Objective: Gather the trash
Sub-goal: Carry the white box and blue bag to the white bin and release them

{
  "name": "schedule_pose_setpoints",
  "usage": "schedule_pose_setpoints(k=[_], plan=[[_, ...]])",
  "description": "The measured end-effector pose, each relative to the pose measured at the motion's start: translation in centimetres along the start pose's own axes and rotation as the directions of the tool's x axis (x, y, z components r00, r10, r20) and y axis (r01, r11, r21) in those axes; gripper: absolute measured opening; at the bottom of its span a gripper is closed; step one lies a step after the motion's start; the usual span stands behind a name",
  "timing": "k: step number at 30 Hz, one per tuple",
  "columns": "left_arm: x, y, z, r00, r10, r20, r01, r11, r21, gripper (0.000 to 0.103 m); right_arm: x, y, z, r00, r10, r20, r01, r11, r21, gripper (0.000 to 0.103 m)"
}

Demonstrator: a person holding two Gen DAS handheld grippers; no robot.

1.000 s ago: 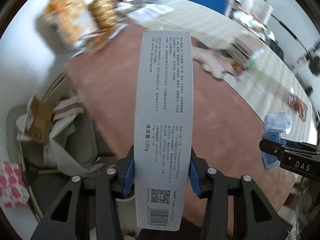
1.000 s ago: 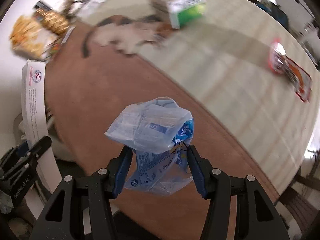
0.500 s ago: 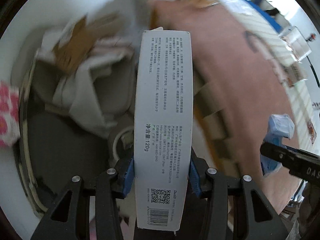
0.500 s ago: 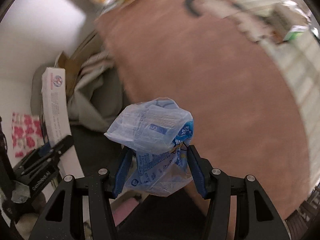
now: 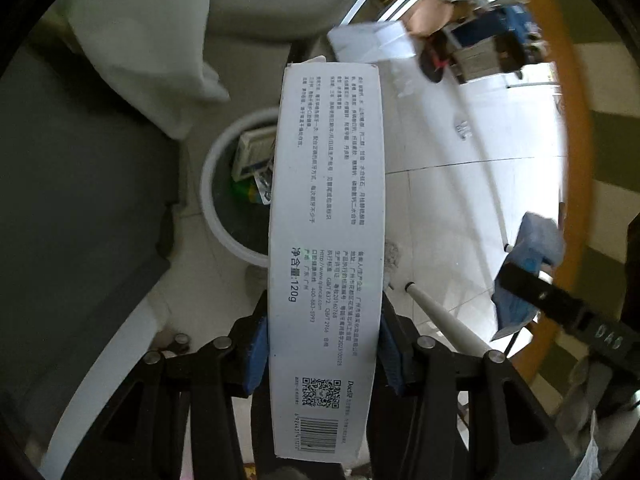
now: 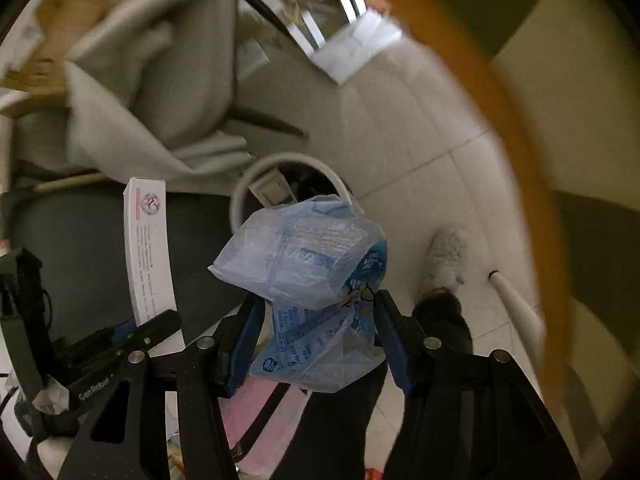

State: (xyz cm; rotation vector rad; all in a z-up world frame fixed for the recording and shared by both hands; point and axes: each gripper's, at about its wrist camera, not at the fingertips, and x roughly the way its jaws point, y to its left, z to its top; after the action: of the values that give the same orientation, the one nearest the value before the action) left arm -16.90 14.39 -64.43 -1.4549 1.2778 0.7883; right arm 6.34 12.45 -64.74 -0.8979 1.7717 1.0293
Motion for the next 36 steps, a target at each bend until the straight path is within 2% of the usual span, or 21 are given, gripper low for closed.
schedule_pose_setpoints(k=[2,3,4,7,8,9,10,11,14,15,17,21,22,26,31,36], plan=[[3.4,1.6,1.7,1.000,-0.017,-0.007,0.017,1.000,-0.014,0.047,5.1,-0.6,1.2,0.999,-0.001,-0.034,0.002,1.000,0.005,0.058],[4.6,2.3,2.2,1.000,-0.015,-0.009,0.015,1.000,-0.022,0.059,7.1,-0.8,1.7,0.999,0.001,-0.047,-0.001,1.000,0.010,0.058],[5.7,3.1,2.7,1.000,-0.005,-0.010,0.005,0.999,-0.034,0.076,9.1,-1.0,2.3,0.998,0.008,-0.065,-0.007,1.000,0.013,0.058],[8.4,5.6,3.5,1.000,0.022,-0.002,-0.022,0.997,-0.073,0.087,14.1,-1.3,3.5,0.994,0.029,-0.105,-0.026,0.999,0.029,0.058],[9.0,6.3,3.5,1.000,0.026,-0.002,-0.026,0.996,-0.086,0.090,14.9,-1.4,4.2,0.993,0.034,-0.109,-0.031,0.999,0.031,0.058],[9.3,7.1,3.3,0.999,0.036,0.003,-0.035,0.994,-0.101,0.098,15.9,-1.0,4.6,0.993,0.042,-0.112,-0.039,0.999,0.031,0.058],[9.4,7.8,3.2,0.998,0.052,0.018,-0.050,0.992,-0.114,0.099,17.0,-0.7,4.9,0.992,0.054,-0.117,-0.051,0.998,0.027,0.059],[9.0,8.1,3.2,0.997,0.069,0.030,-0.065,0.990,-0.123,0.099,17.7,-0.4,5.1,0.991,0.062,-0.122,-0.060,0.998,0.020,0.064],[8.0,9.4,2.1,0.986,0.138,0.092,-0.122,0.980,-0.154,0.099,19.2,0.4,5.4,0.988,0.096,-0.121,-0.096,0.995,0.006,0.095],[7.7,9.5,1.9,0.981,0.162,0.106,-0.144,0.977,-0.159,0.099,19.3,0.7,5.3,0.988,0.099,-0.122,-0.101,0.995,-0.010,0.098],[6.9,9.6,1.5,0.971,0.205,0.126,-0.182,0.968,-0.170,0.099,19.2,1.5,5.1,0.991,0.076,-0.112,-0.080,0.996,-0.037,0.098],[5.1,9.9,0.7,0.962,0.228,0.152,-0.199,0.962,-0.188,0.099,17.2,3.3,3.8,0.998,-0.017,-0.066,0.010,0.995,-0.102,0.099],[4.6,9.8,0.5,0.959,0.235,0.158,-0.204,0.960,-0.190,0.099,16.5,3.5,3.2,0.997,-0.064,-0.043,0.058,0.991,-0.122,0.099],[3.1,8.6,-0.4,0.955,0.240,0.172,-0.210,0.961,-0.178,0.099,14.2,4.1,1.7,0.986,-0.169,0.003,0.168,0.975,-0.148,0.099],[1.1,6.6,-1.6,0.951,0.249,0.181,-0.226,0.964,-0.140,0.099,10.8,4.8,0.0,0.979,-0.200,0.041,0.204,0.966,-0.158,0.099],[-1.5,4.8,-3.2,0.953,0.241,0.181,-0.224,0.968,-0.111,0.099,6.7,5.6,-1.0,0.977,-0.197,0.078,0.208,0.966,-0.156,0.099]])
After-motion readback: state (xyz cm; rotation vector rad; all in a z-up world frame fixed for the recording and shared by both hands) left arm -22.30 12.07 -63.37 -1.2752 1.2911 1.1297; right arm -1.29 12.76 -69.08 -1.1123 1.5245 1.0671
